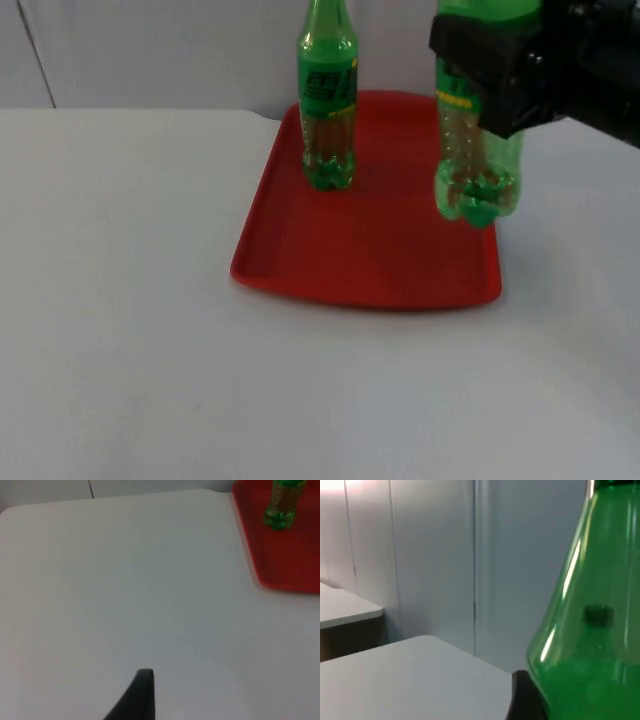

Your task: Place the bottle upright on the tray.

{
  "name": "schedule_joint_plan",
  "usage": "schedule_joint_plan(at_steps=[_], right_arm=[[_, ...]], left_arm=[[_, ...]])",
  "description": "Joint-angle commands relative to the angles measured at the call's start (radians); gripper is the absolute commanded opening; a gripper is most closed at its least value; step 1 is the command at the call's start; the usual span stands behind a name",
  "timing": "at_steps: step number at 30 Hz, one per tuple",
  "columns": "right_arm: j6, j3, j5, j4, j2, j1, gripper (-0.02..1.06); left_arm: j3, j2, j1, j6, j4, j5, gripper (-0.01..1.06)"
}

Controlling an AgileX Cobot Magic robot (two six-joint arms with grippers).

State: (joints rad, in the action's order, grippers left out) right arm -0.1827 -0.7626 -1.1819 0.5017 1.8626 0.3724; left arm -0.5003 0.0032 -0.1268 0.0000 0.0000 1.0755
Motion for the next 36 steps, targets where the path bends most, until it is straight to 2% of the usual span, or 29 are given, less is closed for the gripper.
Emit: schedule_joint_plan(at_steps=[1,3,7,16,19,22,36], right_arm=[[-0.026,-0.059,-0.039,0.019,0.051,-0.001,0.0],[-0.045,-0.089,-0.039,0.019,0.073,-0.001,0.0],[-0.151,-0.2,-0.039,0.01,0.172,-0.001,0.0],[-0.21,-0.346,-0.039,0.019,0.293,0.001,0.0],[-0.173,-0.372,-0.039,0.026,0.317,0.001,0.0],[-0.065,-0.408,-0.039,0.07,0.342,0.001,0.0],[0.0,-0.455,-0.039,0.074,0.462,0.001,0.0]], left_arm=[[0.004,-0.003,-0.008,0.0,-0.007,-0.002,1.05],[0.004,-0.003,-0.008,0.0,-0.007,-0.002,1.05],[0.004,-0.003,-0.008,0.0,-0.007,-0.002,1.05],[0.004,-0.003,-0.008,0.0,-0.007,-0.002,1.05],[0.004,-0.003,-0.008,0.0,-0.007,-0.002,1.05],[0.004,-0.003,-0.008,0.006,0.0,-0.002,1.05],[0.004,-0.003,-0.008,0.019,0.0,-0.002,1.05]])
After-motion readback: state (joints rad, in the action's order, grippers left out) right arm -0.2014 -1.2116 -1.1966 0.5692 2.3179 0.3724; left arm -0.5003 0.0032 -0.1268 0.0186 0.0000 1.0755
